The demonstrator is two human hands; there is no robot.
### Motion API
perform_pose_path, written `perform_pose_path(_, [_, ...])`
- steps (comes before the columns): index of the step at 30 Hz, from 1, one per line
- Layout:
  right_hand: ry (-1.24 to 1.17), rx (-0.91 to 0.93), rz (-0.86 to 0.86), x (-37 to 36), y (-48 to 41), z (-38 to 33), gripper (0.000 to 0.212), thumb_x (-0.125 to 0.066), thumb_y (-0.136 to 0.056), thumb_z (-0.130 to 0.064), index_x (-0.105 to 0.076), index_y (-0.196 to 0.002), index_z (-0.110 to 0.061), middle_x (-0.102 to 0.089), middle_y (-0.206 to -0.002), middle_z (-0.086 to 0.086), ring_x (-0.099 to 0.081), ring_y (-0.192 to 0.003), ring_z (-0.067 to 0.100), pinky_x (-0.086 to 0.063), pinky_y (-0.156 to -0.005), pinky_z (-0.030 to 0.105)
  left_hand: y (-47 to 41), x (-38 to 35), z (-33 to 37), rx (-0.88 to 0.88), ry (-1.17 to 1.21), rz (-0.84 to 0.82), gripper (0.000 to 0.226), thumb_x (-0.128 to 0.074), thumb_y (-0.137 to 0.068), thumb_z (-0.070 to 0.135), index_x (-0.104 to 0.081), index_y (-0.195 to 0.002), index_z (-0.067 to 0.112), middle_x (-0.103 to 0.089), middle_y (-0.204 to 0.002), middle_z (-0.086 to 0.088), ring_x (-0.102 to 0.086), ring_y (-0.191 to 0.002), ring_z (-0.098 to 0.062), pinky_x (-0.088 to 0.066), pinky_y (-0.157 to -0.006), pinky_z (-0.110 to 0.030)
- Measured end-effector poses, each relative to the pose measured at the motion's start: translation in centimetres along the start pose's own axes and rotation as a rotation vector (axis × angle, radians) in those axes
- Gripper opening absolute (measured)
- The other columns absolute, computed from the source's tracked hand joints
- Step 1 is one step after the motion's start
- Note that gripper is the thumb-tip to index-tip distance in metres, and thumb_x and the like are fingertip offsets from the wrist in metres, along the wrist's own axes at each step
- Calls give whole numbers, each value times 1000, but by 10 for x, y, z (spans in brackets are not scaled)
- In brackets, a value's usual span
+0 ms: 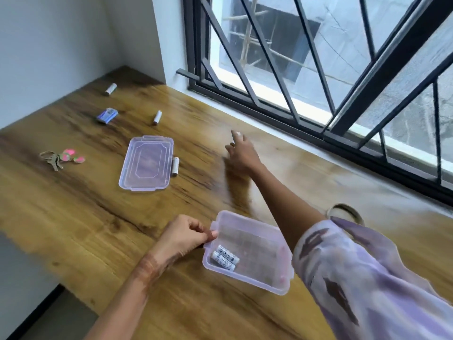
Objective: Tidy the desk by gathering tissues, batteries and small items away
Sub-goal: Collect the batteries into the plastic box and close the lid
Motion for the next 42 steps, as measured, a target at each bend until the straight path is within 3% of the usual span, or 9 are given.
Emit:
perform_pose_path(4, [246, 64, 50, -10, -5, -3, 29, -40, -97, -24, -52, -114, -3, -54, -117, 22, -49, -104, 35, -39, -77, 38, -1, 1, -2, 1, -6, 16, 28, -80, -70, 26, -66, -60, 3, -60, -56, 0, -52, -58, -11, -45, -67, -25])
perform_pose_path(7, [223, 62, 175, -4, 4, -4, 16, -44, -93, -6, -58, -98, 1, -63, -94, 21, -53, -95, 35, -32, -61, 32, 1, 1, -1, 1, -11, 32, 26, -79, -71, 25, -67, -59, 5, -62, -52, 4, -53, -53, -7, -47, -64, -22])
perform_pose_path(10, [63, -27, 181, 7, 25, 1, 15, -50, -91, -7, -63, -87, 1, -64, -88, 20, -58, -84, 36, -32, -57, 32, 5, 0, 2, -8, 1, 48, 23, -78, -72, 23, -68, -60, 6, -63, -52, 4, -55, -53, -7, -49, -63, -20])
perform_pose_path(13, [-211, -59, 193, 25, 62, 1, 6, -61, -83, -4, -57, -87, -4, -67, -85, 14, -61, -74, 31, -49, -59, 36, 6, 0, 2, -4, 23, 67, 22, -78, -71, 24, -69, -64, 5, -66, -58, -1, -57, -57, -11, -49, -67, -25])
perform_pose_path(19, [-504, 1, 187, 56, 185, -19, 14, -75, -73, -5, -70, -85, -11, -68, -73, -4, -61, -63, 0, -49, -61, 17, 9, -1, -3, -27, 29, 129, 25, -77, -72, 26, -68, -63, 5, -64, -57, -1, -52, -57, -13, -45, -65, -29])
perform_pose_path(25, [-282, -79, -76, 9, 228, -7, 10, -62, -79, -5, -71, -78, -9, -73, -76, 2, -65, -74, 14, -53, -72, 37, 18, -3, 3, -79, 46, 164, 24, -74, -77, 20, -66, -67, -1, -59, -55, 0, -49, -53, -10, -41, -53, -19])
perform_pose_path(29, [-184, -91, -98, -4, 222, -2, 10, -61, -78, -5, -71, -79, -6, -72, -81, 8, -64, -78, 20, -52, -70, 35, 24, -3, 8, -104, 29, 185, 25, -74, -77, 20, -63, -59, 7, -59, -54, 2, -48, -50, -7, -36, -43, -9])
perform_pose_path(39, [-191, -45, -197, -6, 227, -6, 37, -53, -73, 12, -71, -98, -7, -72, -97, 8, -57, -77, 9, -39, -60, 8, 27, -3, 6, -111, 45, 194, 25, -74, -76, 23, -64, -58, 10, -64, -61, -3, -54, -60, -13, -45, -60, -25])
perform_pose_path(42, [-227, -23, -41, 6, 228, -9, 36, -48, -79, 12, -70, -100, -6, -72, -98, 6, -62, -85, 11, -47, -73, 16, 27, -2, 3, -112, 78, 186, 24, -76, -74, 24, -68, -63, 5, -71, -70, -10, -61, -68, -18, -54, -74, -38])
Point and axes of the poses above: each hand's wrist, its own y-axis away from the middle knuckle, its own x-axis out of the back of the hand, z = x × y, the point moved 6 cm from there along -y, towards the middle knuckle
